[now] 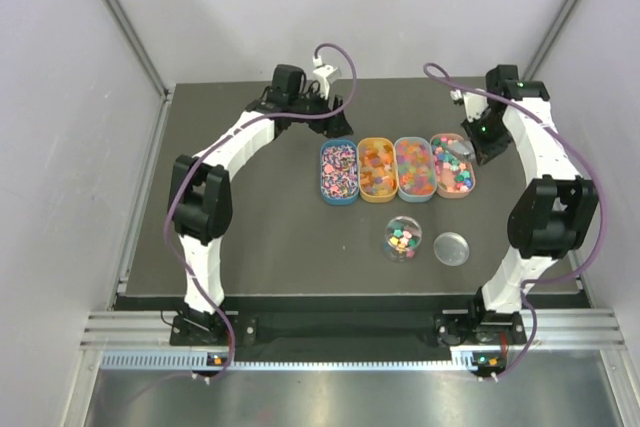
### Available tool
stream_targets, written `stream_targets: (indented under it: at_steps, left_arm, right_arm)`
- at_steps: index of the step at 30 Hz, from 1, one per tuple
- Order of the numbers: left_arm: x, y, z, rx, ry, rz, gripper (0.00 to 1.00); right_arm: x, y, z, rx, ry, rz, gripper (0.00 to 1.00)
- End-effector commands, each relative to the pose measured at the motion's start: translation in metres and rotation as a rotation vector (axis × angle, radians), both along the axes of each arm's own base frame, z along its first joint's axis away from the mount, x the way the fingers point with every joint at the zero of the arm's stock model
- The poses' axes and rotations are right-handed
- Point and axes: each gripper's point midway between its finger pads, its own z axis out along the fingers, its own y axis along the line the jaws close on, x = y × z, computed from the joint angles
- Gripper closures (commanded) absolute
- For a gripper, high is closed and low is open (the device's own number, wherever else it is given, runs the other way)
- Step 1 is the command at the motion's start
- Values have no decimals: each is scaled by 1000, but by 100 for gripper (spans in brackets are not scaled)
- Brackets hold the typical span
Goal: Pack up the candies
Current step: Scoop the fake candies from the storage box.
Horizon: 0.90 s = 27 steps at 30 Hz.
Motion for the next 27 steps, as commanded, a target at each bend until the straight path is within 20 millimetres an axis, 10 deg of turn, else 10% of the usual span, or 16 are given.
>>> stream_targets:
  at_steps: [1, 11, 27]
  left_arm:
    - [26, -22, 24, -83, -114, -31, 30]
    - [75, -85, 20, -227, -120, -60, 30]
    - [52, -92, 5, -215, -99, -91, 29]
  right_arm:
    - [-23, -6, 12, -29, 46, -39, 100]
    - [-71, -6, -11, -37, 169, -41, 100]
    - [-24, 7, -42, -3, 184, -46, 100]
